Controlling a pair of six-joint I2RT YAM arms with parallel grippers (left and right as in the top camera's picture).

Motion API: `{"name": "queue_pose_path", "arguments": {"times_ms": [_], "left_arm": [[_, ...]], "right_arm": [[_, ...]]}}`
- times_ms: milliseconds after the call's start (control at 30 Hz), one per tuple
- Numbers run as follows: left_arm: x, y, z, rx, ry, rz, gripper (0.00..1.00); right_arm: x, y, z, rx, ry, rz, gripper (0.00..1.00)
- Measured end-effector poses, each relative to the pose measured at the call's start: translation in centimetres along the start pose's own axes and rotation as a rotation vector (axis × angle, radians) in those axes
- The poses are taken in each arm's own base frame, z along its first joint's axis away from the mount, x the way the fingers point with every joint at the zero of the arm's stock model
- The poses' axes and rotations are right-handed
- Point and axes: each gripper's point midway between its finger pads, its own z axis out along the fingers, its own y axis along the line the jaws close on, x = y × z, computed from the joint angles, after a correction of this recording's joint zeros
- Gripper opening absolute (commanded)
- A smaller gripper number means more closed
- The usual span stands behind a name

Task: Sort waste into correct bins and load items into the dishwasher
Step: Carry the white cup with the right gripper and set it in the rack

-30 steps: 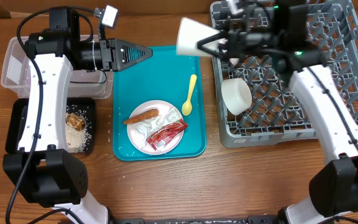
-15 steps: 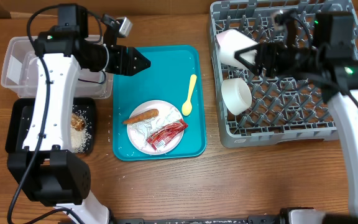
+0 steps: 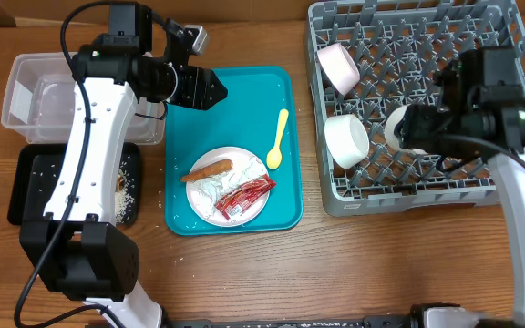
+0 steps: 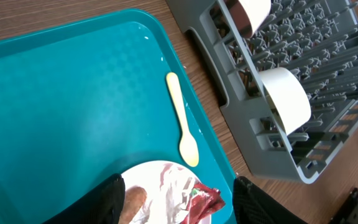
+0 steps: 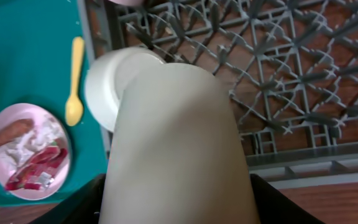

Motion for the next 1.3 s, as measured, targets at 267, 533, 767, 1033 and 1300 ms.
{"name": "queue_pose_path", "arguments": {"times_ms": [267, 533, 767, 1033, 1300], "left_arm": [[0.1, 0.2, 0.0, -0.013, 0.003, -0.001, 0.59], [0.1, 0.3, 0.0, -0.016, 0.004, -0.002, 0.58], [0.7, 0.9, 1.1, -0.012, 0.038, -0.024, 0.56], [1.1, 1.6, 2.1, -0.009, 0.066, -0.042, 0.59], [1.3, 1.5, 2.1, -0.007, 0.072, -0.049, 0.63]], "right_arm": [[1.4, -2.5, 3.9, 0.153, 0.169, 0.073, 0.58], [0.3, -3.7, 5.5, 0.226, 0.153, 0.1, 0.58], [0.0, -4.2, 8.8, 0.251, 0.212, 0.104, 0.58], [0.1, -4.5, 10.9, 0.265, 0.251, 0.104, 0.88], [-0.4, -4.2, 11.2, 0.245, 0.232, 0.112, 0.99]]}}
